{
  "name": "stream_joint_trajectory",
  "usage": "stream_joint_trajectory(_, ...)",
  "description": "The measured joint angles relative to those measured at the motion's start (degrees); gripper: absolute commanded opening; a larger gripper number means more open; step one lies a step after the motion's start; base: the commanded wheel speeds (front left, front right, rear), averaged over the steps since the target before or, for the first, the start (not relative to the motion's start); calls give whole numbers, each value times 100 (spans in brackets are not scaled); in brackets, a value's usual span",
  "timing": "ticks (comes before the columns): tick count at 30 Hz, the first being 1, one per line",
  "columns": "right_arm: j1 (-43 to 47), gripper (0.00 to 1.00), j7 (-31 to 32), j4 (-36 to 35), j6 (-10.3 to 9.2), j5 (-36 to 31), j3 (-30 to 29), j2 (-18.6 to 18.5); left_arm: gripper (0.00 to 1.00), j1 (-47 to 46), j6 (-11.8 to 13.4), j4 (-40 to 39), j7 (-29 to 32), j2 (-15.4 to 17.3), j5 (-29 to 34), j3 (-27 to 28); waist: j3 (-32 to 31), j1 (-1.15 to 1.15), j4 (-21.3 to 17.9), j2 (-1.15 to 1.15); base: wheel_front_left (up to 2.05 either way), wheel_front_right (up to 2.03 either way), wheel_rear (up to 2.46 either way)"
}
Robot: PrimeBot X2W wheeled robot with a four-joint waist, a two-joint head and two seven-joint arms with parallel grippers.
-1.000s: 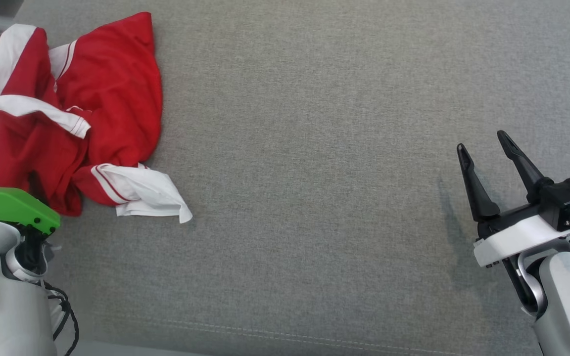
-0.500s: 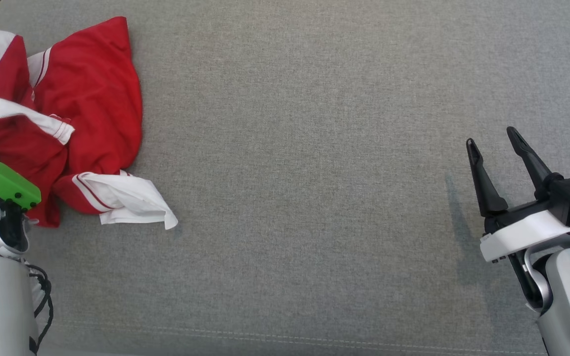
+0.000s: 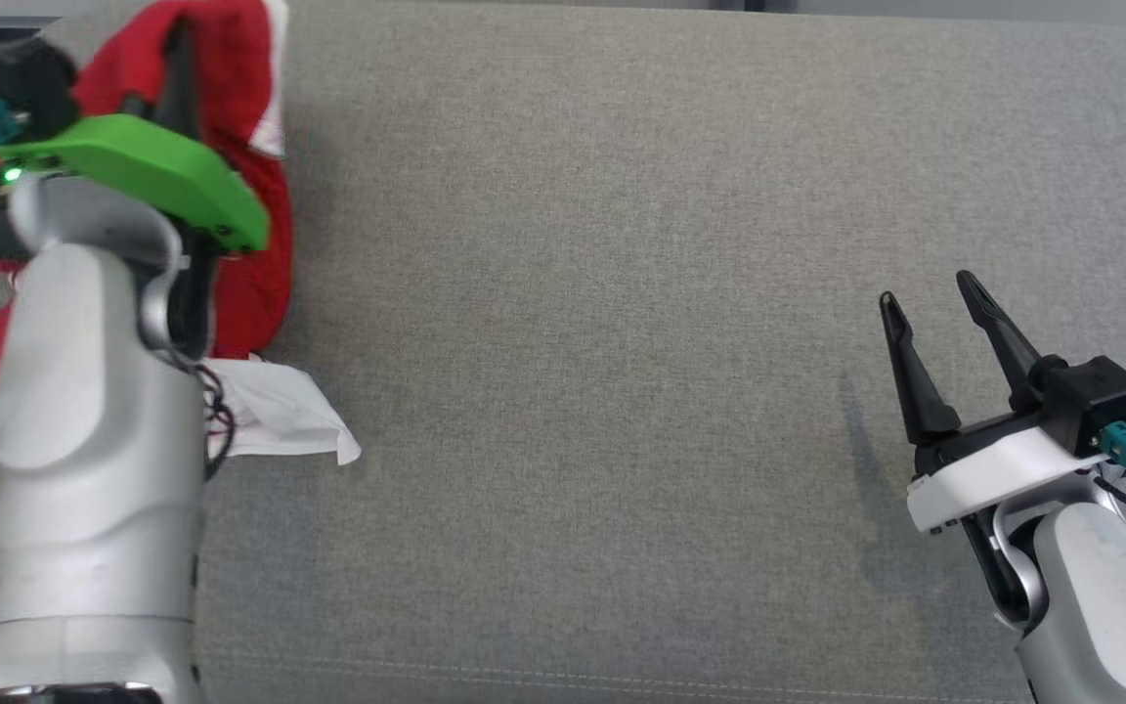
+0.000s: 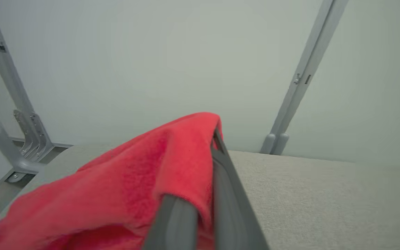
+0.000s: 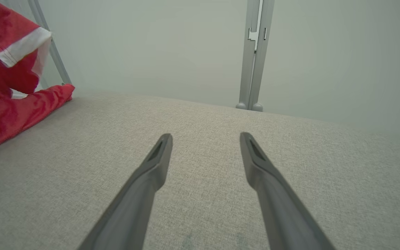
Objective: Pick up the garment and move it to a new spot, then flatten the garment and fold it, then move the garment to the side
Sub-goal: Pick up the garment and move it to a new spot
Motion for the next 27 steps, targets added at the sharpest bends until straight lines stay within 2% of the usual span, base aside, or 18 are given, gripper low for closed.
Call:
stream_joint_trajectory(4,1,100,0,24,0,23,37,119,0,-26,-229,-265,4,-392,0,-650,-115,0,-105,0,0,0,0)
stream_joint_trajectory(12,3,100,0,22,0,69,7,318,0,-24,-252,-787,330,-288,-522,-1848,-298,0,-493,0,0,0,0)
stream_joint_trajectory(15,7,100,0,14,-7,81,-73,421,0,-18,-250,-1084,437,-159,-1365,-2652,-352,0,-688,0,0,0,0)
stream_joint_trajectory(19,32,100,0,-18,-58,127,-180,446,0,-8,-250,-1611,589,-146,-2405,-3573,-419,0,-970,0,0,0,0)
stream_joint_trajectory(25,155,100,0,-52,-115,140,-297,549,0,-21,-243,-2341,570,-142,-3394,-4292,-499,0,-1417,0,0,0,0)
stream_joint_trajectory(27,186,100,0,-54,-114,167,-286,582,0,-21,-127,-2448,527,-142,-3528,-4363,-517,0,-1570,0,0,0,0)
